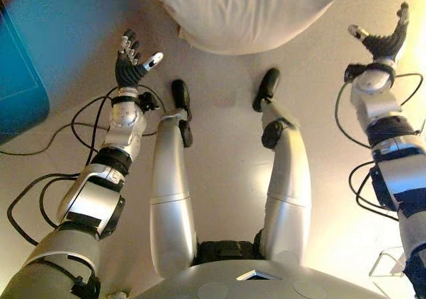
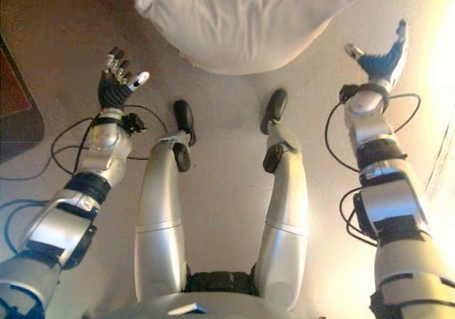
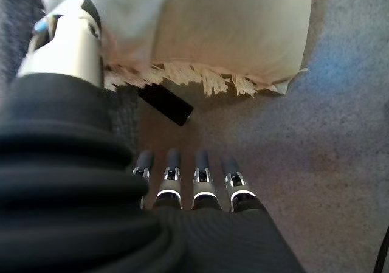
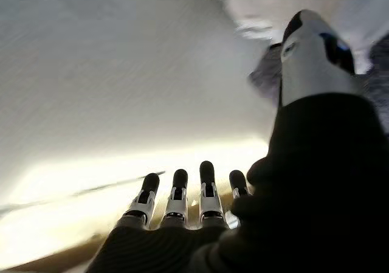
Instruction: Pick up the cushion and take it to the sofa
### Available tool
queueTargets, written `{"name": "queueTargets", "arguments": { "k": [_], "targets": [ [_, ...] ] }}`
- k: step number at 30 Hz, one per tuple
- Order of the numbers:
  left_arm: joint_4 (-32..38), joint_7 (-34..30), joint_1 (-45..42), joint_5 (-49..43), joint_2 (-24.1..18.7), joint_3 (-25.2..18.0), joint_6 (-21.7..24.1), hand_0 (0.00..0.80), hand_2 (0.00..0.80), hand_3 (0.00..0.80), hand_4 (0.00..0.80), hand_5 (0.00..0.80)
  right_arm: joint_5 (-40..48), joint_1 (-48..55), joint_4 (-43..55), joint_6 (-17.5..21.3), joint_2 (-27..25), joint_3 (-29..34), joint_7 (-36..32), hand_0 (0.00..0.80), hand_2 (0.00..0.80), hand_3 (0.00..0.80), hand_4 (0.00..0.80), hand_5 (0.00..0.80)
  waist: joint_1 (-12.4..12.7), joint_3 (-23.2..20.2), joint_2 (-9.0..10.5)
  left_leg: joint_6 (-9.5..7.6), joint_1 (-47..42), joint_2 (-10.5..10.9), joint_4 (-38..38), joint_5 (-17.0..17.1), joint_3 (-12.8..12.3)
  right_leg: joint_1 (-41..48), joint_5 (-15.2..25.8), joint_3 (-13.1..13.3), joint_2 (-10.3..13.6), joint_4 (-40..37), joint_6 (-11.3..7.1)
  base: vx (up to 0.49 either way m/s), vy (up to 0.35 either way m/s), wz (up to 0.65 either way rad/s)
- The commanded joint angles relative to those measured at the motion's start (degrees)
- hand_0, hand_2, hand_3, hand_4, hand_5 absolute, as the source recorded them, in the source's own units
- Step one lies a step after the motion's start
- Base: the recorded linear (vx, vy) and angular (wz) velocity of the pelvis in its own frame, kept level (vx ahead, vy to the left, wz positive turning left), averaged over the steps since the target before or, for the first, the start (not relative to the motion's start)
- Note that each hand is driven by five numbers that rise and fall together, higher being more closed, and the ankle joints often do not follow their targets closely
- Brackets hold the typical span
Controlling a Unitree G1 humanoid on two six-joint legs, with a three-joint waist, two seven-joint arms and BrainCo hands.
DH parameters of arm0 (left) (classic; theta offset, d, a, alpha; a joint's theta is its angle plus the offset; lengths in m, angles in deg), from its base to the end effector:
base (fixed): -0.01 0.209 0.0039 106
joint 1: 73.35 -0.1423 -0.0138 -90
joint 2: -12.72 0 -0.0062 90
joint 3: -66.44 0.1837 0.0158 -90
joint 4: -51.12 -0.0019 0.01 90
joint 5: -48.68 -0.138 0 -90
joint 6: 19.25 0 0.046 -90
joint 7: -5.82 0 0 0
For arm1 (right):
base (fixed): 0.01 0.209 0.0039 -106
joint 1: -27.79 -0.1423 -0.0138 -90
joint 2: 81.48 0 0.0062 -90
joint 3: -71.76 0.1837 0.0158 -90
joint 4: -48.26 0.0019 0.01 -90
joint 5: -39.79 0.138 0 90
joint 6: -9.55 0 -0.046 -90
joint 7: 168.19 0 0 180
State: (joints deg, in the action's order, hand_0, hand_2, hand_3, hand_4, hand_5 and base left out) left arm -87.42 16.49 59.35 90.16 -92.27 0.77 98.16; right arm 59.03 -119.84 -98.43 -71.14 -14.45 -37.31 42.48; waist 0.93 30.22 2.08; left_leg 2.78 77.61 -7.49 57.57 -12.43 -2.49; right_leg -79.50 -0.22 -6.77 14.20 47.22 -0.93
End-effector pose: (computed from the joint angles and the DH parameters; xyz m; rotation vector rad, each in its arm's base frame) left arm 0.3229 0.2222 0.1170 0.0055 -0.2925 0.1535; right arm 0.3462 -0.2641 0.1935 -0.3962 -0.2758 -0.6525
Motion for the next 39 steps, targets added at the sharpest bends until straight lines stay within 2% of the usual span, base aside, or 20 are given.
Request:
{"name": "queueTargets", "arguments": {
  "k": [1,11,21,31,39],
  "targets": [
    [1.9,-2.7,0.8,3.4,-0.9,-1.4,2.9,0.0,0.0,0.0,0.0,0.0,1.9,0.4,-0.6,4.8,-6.7,-3.3,-3.5,0.0,0.0,0.0,0.0,0.0,0.5,-0.4,-3.43,0.52,3.9,1.7,-5.9,3.5,1.8,-1.1,-7.0,0.0,-0.2,7.2,-1.98,-0.018,-0.034,0.0],
    [3.7,-10.5,5.5,9.7,-6.3,-0.9,1.5,0.0,0.0,0.0,0.0,0.0,8.6,-5.9,4.4,8.0,-10.9,-7.8,-18.8,0.0,0.0,0.0,0.0,0.0,0.3,-0.4,-3.55,1.18,9.1,1.1,-2.3,2.9,2.3,-6.5,-8.7,0.9,1.1,11.7,-2.32,-0.002,-0.025,0.02],
    [3.3,-15.8,14.3,10.6,-9.1,2.3,-3.4,0.0,0.0,0.0,0.0,0.0,11.4,-10.8,5.9,6.7,-10.7,-10.0,-24.1,0.0,0.0,0.0,0.0,0.0,-0.3,-0.4,-3.2,1.51,12.2,0.7,-0.4,3.7,2.9,-9.7,-9.0,1.7,1.5,14.0,-2.57,0.01,-0.006,0.0],
    [3.2,-21.8,21.4,13.1,-7.5,6.3,-8.2,0.0,0.0,0.0,0.0,0.0,13.9,-11.9,8.2,6.0,-8.5,-10.4,-28.4,0.0,0.0,0.0,0.0,0.0,-1.5,-0.4,-1.9,1.47,12.3,0.4,-1.7,4.2,2.3,-10.4,-8.4,2.9,1.8,13.3,-2.96,0.0,0.0,0.0],
    [5.2,-25.5,21.6,14.4,-5.8,7.9,-12.4,0.0,0.0,0.0,0.0,0.0,17.1,-10.9,12.2,5.8,-7.5,-10.9,-33.5,0.0,0.0,0.0,0.0,0.0,-1.9,-0.4,-1.11,1.35,12.3,0.2,-2.1,4.7,2.2,-10.4,-7.8,3.7,2.1,12.7,-3.29,0.001,0.003,-0.02]
  ]
}}
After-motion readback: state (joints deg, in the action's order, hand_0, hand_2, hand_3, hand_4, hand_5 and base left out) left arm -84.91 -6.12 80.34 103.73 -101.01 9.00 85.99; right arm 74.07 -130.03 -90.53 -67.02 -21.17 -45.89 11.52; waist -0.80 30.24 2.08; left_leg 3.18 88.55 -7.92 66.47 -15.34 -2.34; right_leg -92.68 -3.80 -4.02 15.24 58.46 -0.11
